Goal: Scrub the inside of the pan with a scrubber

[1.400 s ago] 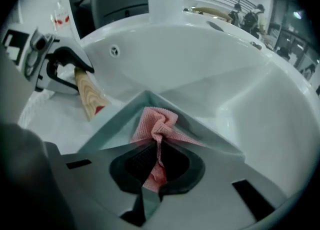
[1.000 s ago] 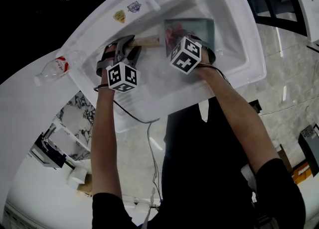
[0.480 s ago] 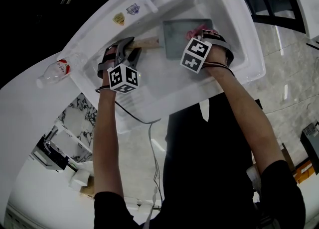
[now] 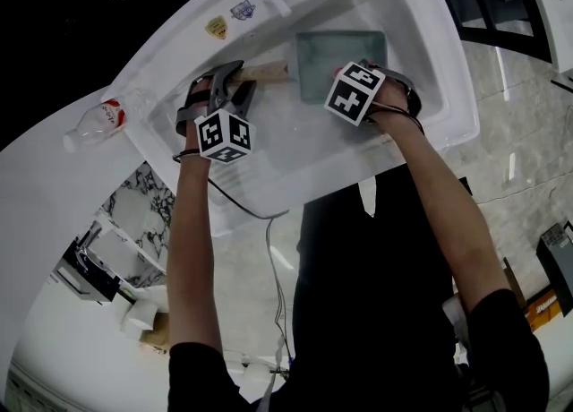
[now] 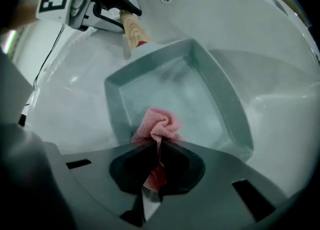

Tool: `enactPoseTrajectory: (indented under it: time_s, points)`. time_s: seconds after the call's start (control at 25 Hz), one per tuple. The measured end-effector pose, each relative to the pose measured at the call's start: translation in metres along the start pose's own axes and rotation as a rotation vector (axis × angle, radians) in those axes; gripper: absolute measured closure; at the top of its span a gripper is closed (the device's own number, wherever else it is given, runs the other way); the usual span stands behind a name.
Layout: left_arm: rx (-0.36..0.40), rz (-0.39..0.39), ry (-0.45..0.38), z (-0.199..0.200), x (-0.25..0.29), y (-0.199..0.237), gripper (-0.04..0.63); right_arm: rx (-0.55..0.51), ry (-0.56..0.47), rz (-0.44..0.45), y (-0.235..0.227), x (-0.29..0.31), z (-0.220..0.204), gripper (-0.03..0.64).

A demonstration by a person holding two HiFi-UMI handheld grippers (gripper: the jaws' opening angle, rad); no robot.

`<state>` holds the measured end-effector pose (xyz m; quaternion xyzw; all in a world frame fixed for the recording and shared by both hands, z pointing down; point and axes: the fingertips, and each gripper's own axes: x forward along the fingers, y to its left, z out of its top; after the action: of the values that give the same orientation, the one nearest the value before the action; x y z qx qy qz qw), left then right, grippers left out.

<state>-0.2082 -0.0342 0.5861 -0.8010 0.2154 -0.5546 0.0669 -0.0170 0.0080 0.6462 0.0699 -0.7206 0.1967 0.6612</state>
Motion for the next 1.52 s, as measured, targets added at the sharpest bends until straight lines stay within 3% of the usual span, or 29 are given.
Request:
enactPoseTrajectory:
  time_s: [0.28, 0.4, 0.64, 0.8, 1.12, 1.36, 1.52]
  points:
    - [0.0, 0.002, 0.006, 0.0, 0.0, 0.0, 0.414, 0.083, -0.266, 0.189, 0.033, -0.006, 0.076, 0.589]
    - [0.0, 0.002, 0.008, 0.0, 0.001, 0.0, 0.414, 0.074, -0.288, 0.244, 0.043, -0.006, 0.091, 0.581]
    - [-0.003, 0.002, 0.016, -0.001, 0.001, 0.001, 0.413, -0.004, -0.161, 0.283, 0.05, -0.003, 0.082, 0.583]
    - [-0.002, 0.008, 0.01, -0.001, 0.001, 0.001, 0.413, -0.086, 0.008, 0.237, 0.038, 0.001, 0.048, 0.583]
    - [0.005, 0.018, 0.006, 0.0, 0.002, -0.001, 0.413, -0.123, 0.248, 0.226, 0.012, 0.006, -0.025, 0.581]
    - [0.052, 0.021, 0.0, 0.004, 0.004, -0.004, 0.405, -0.176, 0.287, 0.167, -0.004, 0.003, -0.046, 0.58]
    - [0.051, 0.025, 0.001, 0.005, 0.004, -0.005, 0.404, -0.19, 0.275, 0.076, -0.02, 0.0, -0.043, 0.578]
